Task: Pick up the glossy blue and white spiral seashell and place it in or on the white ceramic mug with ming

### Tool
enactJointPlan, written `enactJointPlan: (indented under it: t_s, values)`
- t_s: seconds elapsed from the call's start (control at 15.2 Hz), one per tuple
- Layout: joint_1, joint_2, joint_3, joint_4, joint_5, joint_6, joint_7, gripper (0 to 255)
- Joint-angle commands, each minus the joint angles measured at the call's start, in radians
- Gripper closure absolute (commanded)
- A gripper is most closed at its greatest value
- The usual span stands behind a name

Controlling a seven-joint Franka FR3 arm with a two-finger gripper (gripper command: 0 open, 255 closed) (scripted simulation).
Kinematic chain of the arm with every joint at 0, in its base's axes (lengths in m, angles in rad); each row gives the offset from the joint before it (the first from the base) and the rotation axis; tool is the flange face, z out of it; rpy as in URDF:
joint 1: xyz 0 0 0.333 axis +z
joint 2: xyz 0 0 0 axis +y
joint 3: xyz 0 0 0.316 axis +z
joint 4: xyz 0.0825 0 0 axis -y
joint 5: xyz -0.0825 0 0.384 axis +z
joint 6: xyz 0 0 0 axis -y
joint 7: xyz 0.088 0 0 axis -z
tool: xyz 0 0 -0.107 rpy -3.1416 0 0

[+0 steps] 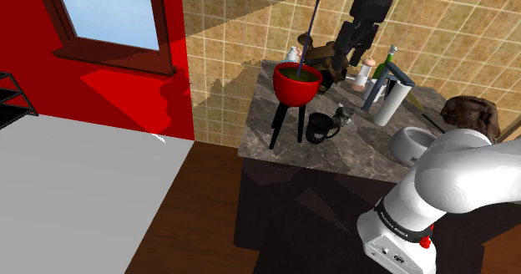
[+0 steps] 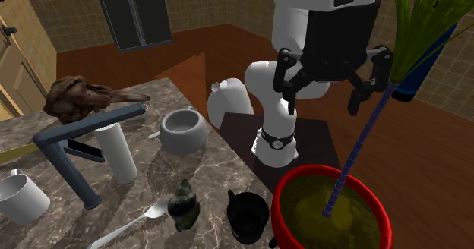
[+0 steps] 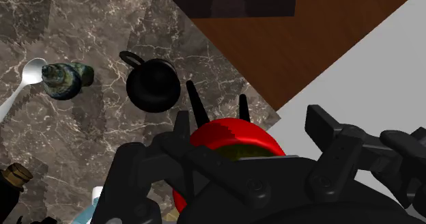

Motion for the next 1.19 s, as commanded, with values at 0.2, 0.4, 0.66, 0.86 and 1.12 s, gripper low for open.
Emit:
enactJointPlan:
  t_s: [0.2,0.4,0.66,0.86,1.12]
  values:
    - [-0.027,0.015,-0.04,-0.057,-0.031,0.067,-0.032,0]
    - [-0.056,0.04,-0.081,-0.106,-0.062,0.136,-0.062,0]
    - [-0.095,0.089,-0.137,-0.157,-0.102,0.233,-0.102,0]
    - [-0.124,0.139,-0.181,-0.185,-0.129,0.308,-0.132,0]
    - [-0.161,0.223,-0.241,-0.207,-0.16,0.412,-0.172,0]
